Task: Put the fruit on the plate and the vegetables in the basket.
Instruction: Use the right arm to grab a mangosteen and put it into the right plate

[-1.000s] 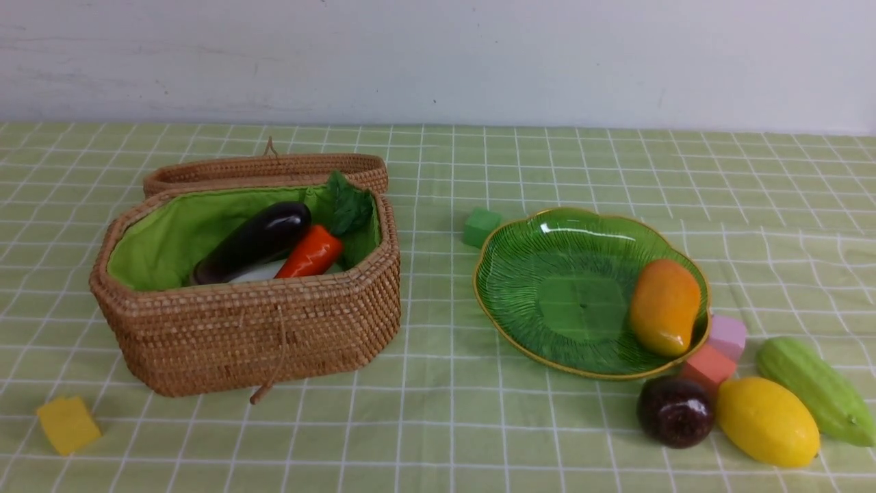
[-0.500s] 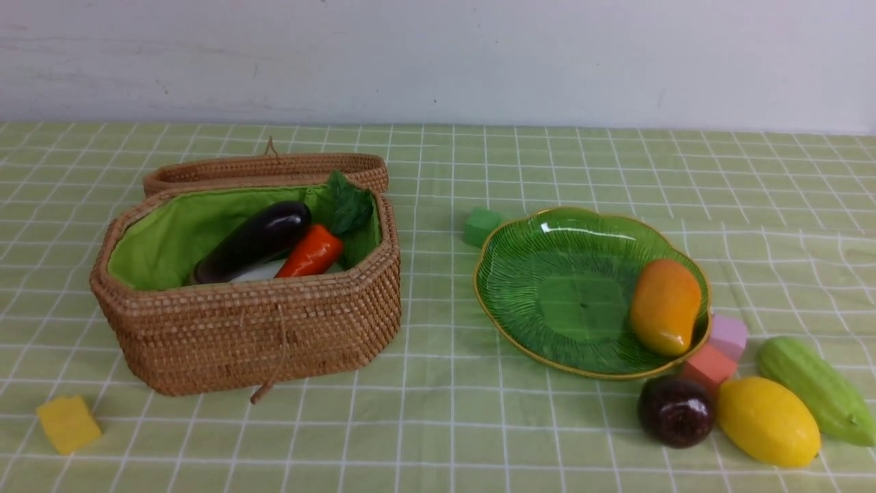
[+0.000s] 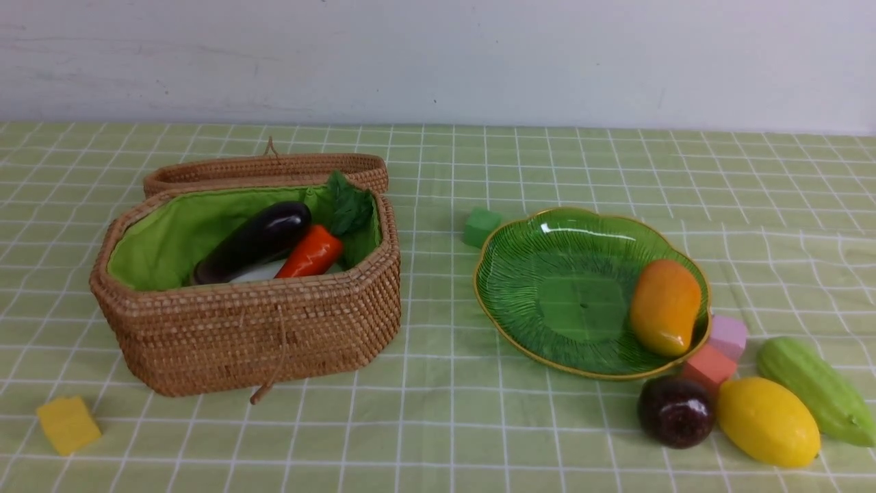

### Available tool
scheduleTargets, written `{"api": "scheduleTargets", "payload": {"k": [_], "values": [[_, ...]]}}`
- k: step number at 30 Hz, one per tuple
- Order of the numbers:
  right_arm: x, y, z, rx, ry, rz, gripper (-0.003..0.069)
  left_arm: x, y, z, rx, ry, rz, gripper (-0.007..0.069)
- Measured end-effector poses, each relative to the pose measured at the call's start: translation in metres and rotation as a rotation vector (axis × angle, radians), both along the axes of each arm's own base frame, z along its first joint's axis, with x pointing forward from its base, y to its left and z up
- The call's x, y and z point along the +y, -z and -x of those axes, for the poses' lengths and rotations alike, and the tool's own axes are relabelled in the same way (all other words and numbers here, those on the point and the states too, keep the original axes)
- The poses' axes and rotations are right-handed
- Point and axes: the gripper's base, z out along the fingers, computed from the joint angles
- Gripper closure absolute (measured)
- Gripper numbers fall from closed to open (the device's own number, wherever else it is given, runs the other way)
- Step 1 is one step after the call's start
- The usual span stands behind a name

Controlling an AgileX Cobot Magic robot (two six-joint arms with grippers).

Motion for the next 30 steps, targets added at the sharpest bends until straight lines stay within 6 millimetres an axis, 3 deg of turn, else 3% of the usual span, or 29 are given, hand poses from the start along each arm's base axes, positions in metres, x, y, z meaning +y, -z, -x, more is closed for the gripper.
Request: {"api": "scheduleTargets", "payload": {"k": [5, 14, 19, 22, 26, 30], "values": [[0.002, -0.011, -0.002, -0.129, -0.019, 0.008, 0.0417, 0.0, 0.0, 0.0, 0.001, 0.0, 0.0, 0.0627], [0.008, -0.055, 0.003, -0.616, -0.096, -0.058, 0.0417, 0.0, 0.0, 0.0, 0.001, 0.0, 0.0, 0.0616], [0.011, -0.074, 0.013, -0.837, -0.184, -0.325, 0.0417, 0.0, 0.0, 0.0, 0.002, 0.0, 0.0, 0.0608], [0.012, -0.086, 0.018, -0.883, -0.238, -0.499, 0.0417, 0.0, 0.0, 0.0, 0.002, 0.0, 0.0, 0.0605], [0.01, -0.13, 0.032, -0.935, -0.261, -0.587, 0.0417, 0.0, 0.0, 0.0, 0.002, 0.0, 0.0, 0.0601], [0.005, -0.208, 0.059, -0.919, -0.198, -0.572, 0.0417, 0.0, 0.0, 0.0, 0.001, 0.0, -0.001, 0.0596]]}}
